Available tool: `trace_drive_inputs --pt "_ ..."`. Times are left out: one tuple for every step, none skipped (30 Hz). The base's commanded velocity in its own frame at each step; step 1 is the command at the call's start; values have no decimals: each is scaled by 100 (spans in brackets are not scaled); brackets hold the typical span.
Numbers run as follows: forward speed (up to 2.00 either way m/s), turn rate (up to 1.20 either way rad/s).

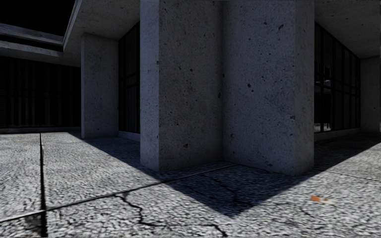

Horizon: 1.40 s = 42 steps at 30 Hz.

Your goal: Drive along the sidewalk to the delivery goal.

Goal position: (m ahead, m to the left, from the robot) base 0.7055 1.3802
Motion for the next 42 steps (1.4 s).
trace_drive_inputs --pt "0 76" --pt "0 76" --pt "0 76" --pt "0 76" --pt "0 76" --pt "0 76" --pt "0 76" --pt "0 76" --pt "0 76" --pt "0 76" --pt "0 76" --pt "0 76" --pt "0 76" --pt "0 76" --pt "0 76" --pt "0 76" --pt "0 76" --pt "0 76" --pt "0 76" --pt "0 76" --pt "0 76" --pt "0 76" --pt "0 76" --pt "0 76" --pt "7 76" --pt "19 76" --pt "34 76" --pt "45 76" --pt "63 76" --pt "79 76" --pt "79 76" --pt "101 76" --pt "101 76" --pt "105 76" --pt "110 76" --pt "115 76" --pt "116 76" --pt "117 76" --pt "117 76" --pt "117 75" --pt "118 67" --pt "118 64"
